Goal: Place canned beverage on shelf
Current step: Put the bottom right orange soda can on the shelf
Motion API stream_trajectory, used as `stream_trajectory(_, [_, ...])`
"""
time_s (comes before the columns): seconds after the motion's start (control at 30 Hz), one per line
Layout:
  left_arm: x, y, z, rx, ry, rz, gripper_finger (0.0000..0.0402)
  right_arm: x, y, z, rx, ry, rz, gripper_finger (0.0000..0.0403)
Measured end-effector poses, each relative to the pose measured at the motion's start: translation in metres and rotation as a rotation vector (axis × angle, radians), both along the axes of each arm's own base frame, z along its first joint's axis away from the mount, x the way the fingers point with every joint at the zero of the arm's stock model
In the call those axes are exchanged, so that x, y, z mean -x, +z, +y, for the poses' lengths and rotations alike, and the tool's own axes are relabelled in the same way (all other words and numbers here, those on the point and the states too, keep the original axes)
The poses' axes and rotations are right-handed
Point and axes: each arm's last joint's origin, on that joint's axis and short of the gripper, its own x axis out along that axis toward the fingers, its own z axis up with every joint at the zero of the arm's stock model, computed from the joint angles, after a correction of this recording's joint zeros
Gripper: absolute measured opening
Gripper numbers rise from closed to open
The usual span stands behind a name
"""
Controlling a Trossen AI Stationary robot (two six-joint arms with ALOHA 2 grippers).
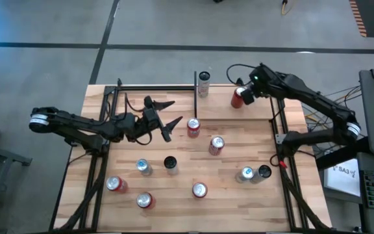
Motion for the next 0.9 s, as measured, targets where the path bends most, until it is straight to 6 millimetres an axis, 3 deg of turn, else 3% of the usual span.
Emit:
stream_trajectory(0.37, [-0.001,0.0,-0.023,-0.048,-0.233,0.008,0.0311,-0.005,0.032,0.054,0.102,0.177,-0.253,0.0009])
stream_trajectory(0.9, [0.002,-0.002,-0.045,-0.04,-0.314,0.024,0.0311,-0.045,0.038,0.115,0.175,0.538,-0.439,0.0009])
